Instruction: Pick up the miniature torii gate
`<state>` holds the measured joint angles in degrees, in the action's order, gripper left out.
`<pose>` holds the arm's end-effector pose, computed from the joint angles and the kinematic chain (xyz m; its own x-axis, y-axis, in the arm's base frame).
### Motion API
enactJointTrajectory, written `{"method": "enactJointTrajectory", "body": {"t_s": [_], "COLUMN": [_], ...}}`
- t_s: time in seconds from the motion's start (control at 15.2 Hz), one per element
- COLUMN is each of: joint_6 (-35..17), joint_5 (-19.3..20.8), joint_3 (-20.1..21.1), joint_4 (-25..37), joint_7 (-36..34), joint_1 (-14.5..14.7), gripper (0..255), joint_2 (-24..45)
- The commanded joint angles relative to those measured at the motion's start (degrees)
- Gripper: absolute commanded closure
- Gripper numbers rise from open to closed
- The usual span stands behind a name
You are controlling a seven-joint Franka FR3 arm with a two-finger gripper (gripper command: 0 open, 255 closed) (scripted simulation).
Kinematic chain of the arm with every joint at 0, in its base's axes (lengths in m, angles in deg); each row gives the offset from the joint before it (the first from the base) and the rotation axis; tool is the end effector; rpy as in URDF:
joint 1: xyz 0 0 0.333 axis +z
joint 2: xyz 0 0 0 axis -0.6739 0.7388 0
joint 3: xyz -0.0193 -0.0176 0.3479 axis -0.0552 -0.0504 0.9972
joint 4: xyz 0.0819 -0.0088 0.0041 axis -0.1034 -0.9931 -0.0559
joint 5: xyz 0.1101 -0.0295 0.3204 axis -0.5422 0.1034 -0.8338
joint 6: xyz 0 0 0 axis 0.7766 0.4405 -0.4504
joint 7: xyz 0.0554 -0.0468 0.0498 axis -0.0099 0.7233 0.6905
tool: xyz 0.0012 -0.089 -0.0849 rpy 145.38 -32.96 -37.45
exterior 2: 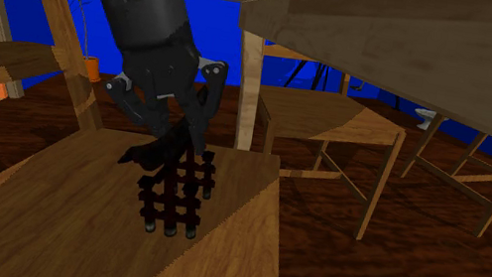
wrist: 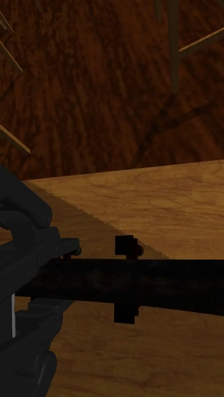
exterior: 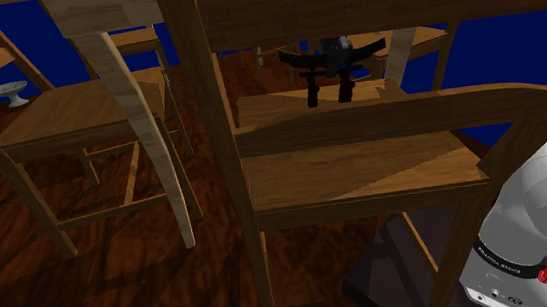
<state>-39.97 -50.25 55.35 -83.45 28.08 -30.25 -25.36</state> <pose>0.3215 0.1060 0.6551 0.6368 0.7706 0.0247 0.7332 -0.6152 0.2898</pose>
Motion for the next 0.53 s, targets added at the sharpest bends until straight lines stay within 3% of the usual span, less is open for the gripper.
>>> {"method": "enactJointTrajectory", "body": {"t_s": [0.0,0.46], "joint_6": [0.05,2.93], "joint_5": [-0.04,-0.06], "joint_3": [0.01,0.07], "joint_4": [-0.07,3.66], "joint_7": [0.0,0.51], "joint_1": [0.01,-0.08], "gripper": [255,255], "joint_2": [0.03,0.84]}}
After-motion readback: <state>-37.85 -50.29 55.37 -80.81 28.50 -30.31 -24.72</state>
